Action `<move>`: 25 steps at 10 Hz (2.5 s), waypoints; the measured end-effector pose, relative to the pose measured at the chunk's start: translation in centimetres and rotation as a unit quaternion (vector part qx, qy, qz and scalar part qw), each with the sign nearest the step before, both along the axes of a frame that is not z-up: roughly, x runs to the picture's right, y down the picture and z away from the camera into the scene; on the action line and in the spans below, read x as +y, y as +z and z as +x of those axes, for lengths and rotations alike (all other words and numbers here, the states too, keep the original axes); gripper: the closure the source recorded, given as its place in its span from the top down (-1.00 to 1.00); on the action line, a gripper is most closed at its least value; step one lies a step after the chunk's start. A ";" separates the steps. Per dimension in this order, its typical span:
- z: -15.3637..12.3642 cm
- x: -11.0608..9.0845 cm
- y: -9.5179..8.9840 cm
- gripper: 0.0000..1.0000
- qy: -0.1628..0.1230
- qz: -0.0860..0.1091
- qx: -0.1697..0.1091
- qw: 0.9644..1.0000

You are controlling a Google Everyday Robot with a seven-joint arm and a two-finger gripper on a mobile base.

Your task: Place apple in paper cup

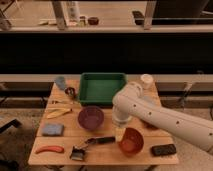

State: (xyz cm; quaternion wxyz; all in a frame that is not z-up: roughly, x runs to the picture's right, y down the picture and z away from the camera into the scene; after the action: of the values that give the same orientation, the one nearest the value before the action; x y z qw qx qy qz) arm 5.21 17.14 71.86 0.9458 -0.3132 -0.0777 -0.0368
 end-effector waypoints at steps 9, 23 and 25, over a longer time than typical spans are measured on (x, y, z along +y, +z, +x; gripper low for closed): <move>1.3 -5.2 5.3 0.60 -0.003 0.054 -0.082 0.995; 5.7 -3.6 12.4 0.60 0.068 0.014 -0.097 0.993; 6.2 -3.3 12.8 0.60 0.076 0.010 -0.097 0.992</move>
State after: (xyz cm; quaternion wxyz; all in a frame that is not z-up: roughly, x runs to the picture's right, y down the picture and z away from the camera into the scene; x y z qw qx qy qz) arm 11.43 13.81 84.62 0.9371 -0.2914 -0.1920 0.0043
